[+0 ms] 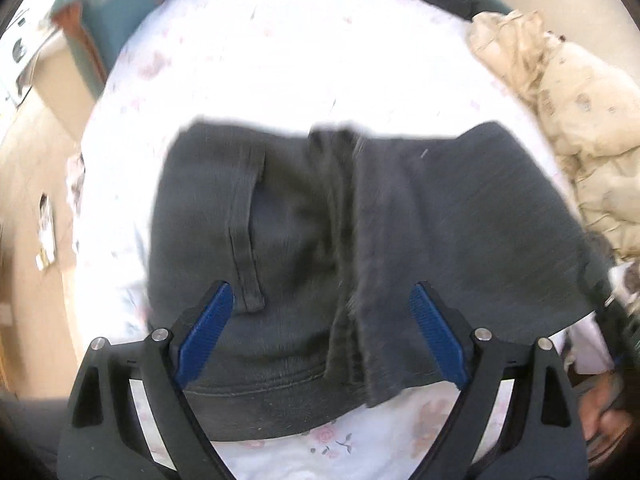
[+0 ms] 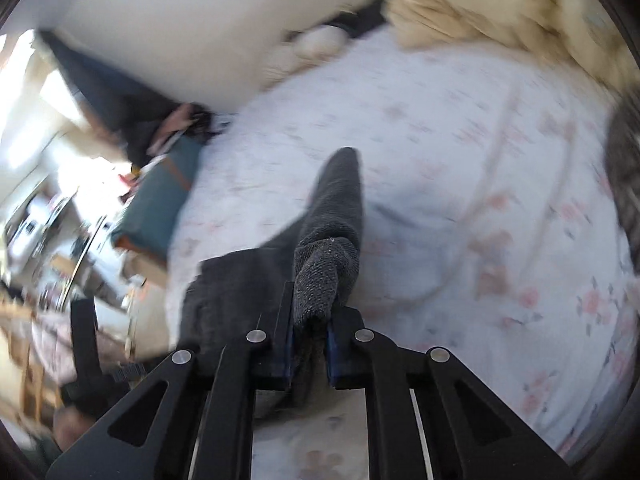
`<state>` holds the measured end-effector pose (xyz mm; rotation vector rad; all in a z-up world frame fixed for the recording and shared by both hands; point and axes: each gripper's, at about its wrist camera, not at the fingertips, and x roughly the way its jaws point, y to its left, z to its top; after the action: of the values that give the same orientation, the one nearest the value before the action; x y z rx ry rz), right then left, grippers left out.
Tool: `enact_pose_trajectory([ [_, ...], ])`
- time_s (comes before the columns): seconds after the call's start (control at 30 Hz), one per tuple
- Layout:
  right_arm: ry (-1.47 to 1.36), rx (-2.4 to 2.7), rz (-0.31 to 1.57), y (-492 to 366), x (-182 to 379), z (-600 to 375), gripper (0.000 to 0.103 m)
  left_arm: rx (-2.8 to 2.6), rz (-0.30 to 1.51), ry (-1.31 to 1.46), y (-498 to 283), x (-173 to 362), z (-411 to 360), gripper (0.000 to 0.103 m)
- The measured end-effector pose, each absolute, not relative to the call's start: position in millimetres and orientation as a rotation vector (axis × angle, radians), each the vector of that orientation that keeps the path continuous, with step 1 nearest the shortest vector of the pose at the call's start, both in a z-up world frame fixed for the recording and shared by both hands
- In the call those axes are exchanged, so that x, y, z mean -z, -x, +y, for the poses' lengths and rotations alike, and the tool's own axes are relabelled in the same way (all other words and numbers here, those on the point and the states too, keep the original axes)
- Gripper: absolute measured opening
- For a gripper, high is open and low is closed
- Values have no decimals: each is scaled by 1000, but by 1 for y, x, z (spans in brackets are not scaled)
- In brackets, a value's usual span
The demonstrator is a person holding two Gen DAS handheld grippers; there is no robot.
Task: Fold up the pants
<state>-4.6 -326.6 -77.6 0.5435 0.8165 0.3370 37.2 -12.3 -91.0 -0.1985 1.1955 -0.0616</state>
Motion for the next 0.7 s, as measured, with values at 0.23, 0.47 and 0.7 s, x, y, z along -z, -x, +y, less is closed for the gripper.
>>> enact_pose_trajectory([
  [0.23,-472,-516,754,6,58,-287,12,124,1173,277,-81,19,-10,88],
  [0.47,-367,-657,729,20,53,-250,13,242,1244,297,-123,19,-59,87],
  [0.7,-280,-763,734,30,52,-223,13,277,1254,196,-148,23,-89,62],
])
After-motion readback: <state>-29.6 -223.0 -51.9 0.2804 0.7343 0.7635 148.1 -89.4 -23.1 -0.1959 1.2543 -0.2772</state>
